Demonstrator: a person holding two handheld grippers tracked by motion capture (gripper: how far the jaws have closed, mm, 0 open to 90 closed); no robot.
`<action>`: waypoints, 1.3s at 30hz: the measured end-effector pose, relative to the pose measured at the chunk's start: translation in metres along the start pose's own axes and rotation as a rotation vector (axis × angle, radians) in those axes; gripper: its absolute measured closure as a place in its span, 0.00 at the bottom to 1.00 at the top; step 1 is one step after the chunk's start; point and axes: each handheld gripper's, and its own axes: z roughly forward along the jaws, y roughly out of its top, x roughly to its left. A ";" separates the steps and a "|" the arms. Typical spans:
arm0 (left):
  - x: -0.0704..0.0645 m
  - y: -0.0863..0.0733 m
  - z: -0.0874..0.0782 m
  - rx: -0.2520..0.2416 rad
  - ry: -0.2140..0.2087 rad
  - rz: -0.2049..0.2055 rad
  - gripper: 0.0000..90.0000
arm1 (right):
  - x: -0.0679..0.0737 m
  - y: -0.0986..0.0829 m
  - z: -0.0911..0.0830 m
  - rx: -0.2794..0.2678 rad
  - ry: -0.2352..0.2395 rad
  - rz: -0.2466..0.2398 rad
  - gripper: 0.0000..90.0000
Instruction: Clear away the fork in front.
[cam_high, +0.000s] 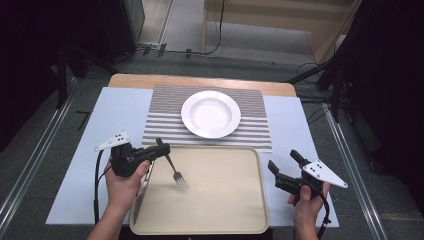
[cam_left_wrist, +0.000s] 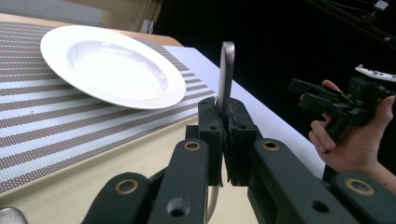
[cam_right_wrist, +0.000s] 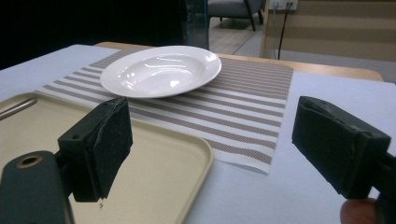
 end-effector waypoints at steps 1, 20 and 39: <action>0.000 0.000 -0.001 0.000 -0.002 -0.003 0.95 | -0.003 -0.002 -0.001 0.000 -0.003 0.007 0.15; 0.011 -0.007 -0.011 0.050 -0.066 -0.039 0.95 | -0.033 -0.021 -0.006 0.012 -0.066 0.015 0.16; 0.022 -0.015 0.004 0.158 -0.190 -0.112 0.95 | -0.039 -0.026 -0.006 0.002 -0.096 0.029 0.18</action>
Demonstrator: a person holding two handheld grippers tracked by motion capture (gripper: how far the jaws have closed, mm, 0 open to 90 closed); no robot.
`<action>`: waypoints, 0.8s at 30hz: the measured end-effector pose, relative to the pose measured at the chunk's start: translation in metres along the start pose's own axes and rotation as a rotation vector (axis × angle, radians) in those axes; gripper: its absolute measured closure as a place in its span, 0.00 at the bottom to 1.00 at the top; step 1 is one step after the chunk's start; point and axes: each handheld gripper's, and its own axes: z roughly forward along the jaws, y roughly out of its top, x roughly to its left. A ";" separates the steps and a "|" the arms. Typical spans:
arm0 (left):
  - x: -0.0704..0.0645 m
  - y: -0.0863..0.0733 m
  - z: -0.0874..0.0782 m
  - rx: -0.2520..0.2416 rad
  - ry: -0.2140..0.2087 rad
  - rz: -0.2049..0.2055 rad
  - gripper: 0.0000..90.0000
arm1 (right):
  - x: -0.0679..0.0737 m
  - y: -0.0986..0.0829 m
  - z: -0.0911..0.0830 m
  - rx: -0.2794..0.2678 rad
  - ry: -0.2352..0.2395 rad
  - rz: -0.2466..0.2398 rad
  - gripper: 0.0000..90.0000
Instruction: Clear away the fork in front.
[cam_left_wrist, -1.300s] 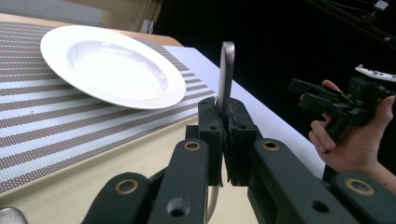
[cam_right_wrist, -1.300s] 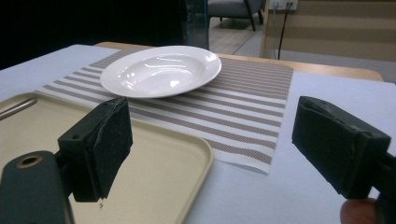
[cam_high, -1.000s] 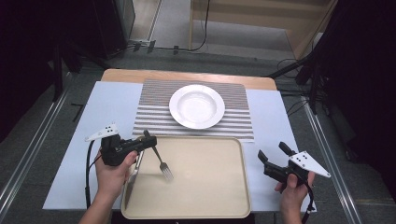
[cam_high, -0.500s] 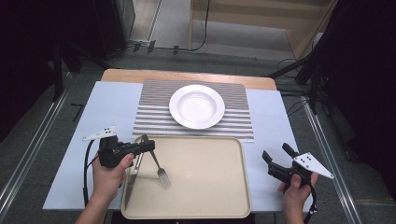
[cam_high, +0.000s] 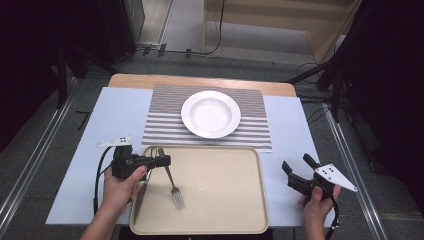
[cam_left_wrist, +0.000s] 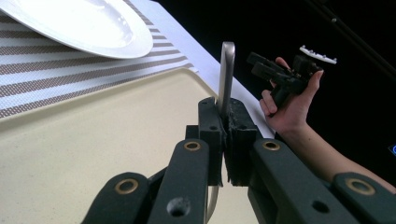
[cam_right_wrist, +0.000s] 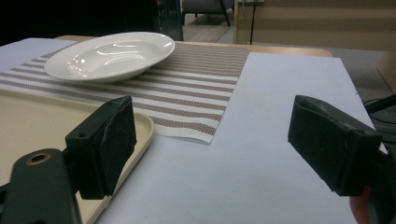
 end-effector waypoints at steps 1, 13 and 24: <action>0.000 0.000 0.001 0.004 0.004 -0.001 0.95 | 0.000 0.000 0.000 -0.001 -0.003 -0.002 0.18; 0.011 -0.004 0.008 0.031 0.050 -0.031 0.93 | -0.005 -0.003 -0.001 -0.012 -0.006 0.014 0.18; 0.011 -0.009 0.022 0.099 0.229 0.014 0.61 | -0.008 -0.004 -0.001 -0.009 -0.027 0.012 0.18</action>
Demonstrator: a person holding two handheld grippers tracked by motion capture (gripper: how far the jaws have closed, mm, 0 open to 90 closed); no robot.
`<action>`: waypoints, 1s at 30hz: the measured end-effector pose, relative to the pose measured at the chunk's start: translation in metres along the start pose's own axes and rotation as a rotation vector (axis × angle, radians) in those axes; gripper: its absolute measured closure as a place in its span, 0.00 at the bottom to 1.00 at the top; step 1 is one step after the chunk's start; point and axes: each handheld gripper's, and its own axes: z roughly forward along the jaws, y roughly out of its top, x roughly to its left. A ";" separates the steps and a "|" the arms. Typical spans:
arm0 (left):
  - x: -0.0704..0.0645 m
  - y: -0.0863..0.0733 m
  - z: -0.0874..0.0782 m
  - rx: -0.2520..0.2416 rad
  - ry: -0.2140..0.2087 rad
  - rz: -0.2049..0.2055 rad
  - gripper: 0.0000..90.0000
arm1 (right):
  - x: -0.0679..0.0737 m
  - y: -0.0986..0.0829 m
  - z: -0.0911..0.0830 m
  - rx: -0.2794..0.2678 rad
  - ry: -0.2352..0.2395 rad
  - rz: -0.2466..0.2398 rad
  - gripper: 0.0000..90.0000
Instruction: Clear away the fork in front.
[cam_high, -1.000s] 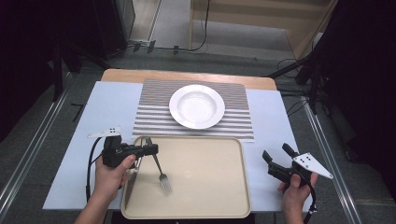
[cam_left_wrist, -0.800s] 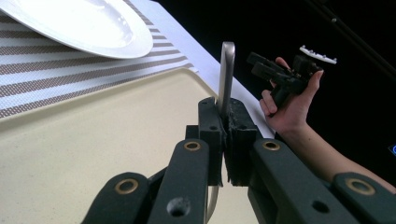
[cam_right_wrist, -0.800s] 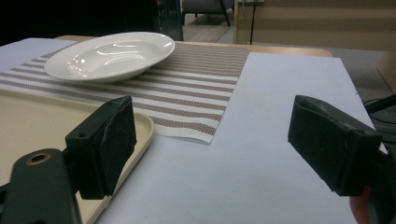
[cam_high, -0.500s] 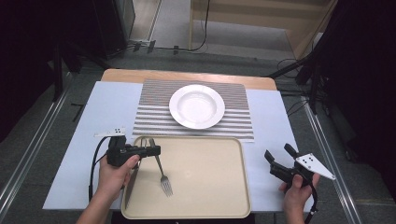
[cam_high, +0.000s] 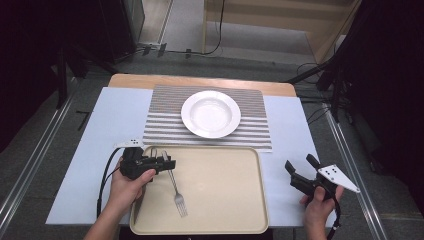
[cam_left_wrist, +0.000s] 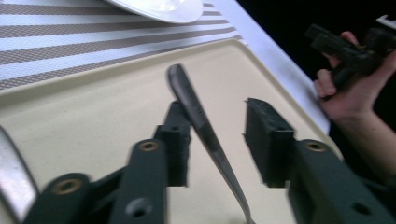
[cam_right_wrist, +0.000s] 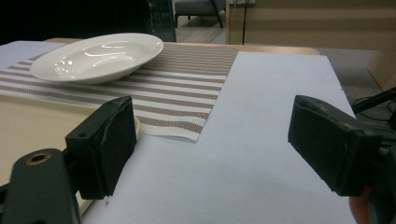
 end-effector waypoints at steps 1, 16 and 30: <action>0.000 0.000 0.001 0.006 0.014 0.009 0.60 | 0.000 0.000 0.000 0.001 -0.001 0.000 0.18; -0.011 -0.002 0.005 0.039 0.189 0.094 0.56 | 0.000 0.000 0.000 -0.009 0.010 -0.015 0.16; -0.048 -0.013 0.016 0.115 0.204 0.268 0.99 | 0.001 0.001 -0.003 -0.030 0.030 -0.019 0.15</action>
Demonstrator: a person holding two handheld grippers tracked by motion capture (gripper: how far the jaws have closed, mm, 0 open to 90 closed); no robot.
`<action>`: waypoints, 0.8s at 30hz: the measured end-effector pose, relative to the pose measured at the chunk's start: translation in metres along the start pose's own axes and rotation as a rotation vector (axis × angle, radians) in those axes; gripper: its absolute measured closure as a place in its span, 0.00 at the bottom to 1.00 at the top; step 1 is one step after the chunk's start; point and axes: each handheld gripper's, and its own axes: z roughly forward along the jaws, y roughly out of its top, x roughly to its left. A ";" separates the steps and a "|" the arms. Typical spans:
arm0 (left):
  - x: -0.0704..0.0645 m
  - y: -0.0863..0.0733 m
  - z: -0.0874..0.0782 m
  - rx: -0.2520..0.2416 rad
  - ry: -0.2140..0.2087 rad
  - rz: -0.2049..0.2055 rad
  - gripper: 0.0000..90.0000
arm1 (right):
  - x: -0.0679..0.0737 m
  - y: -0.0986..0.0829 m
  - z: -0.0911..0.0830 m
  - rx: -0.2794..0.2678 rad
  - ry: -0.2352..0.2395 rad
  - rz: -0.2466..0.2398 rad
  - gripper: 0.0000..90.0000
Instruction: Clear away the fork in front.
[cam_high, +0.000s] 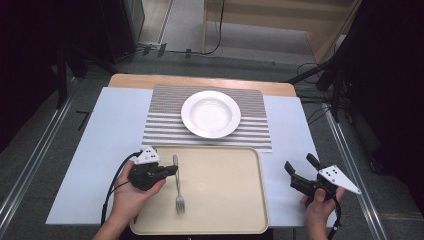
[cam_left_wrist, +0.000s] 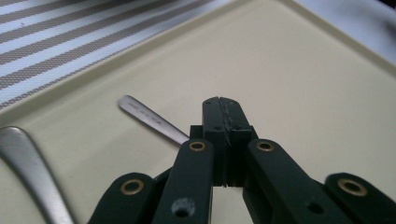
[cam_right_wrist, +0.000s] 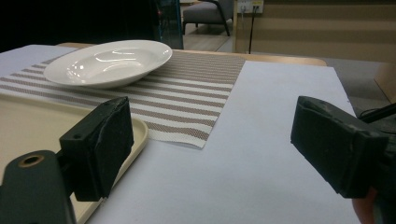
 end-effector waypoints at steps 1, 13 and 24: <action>-0.003 -0.001 0.001 0.005 0.005 0.008 0.99 | 0.000 0.000 0.000 -0.002 -0.001 -0.004 0.15; -0.031 -0.018 0.018 0.134 -0.027 0.091 0.99 | 0.005 0.001 0.000 0.004 0.000 -0.006 0.15; -0.016 -0.027 0.008 0.156 -0.021 0.033 0.99 | 0.006 0.000 0.003 0.020 -0.008 -0.014 0.15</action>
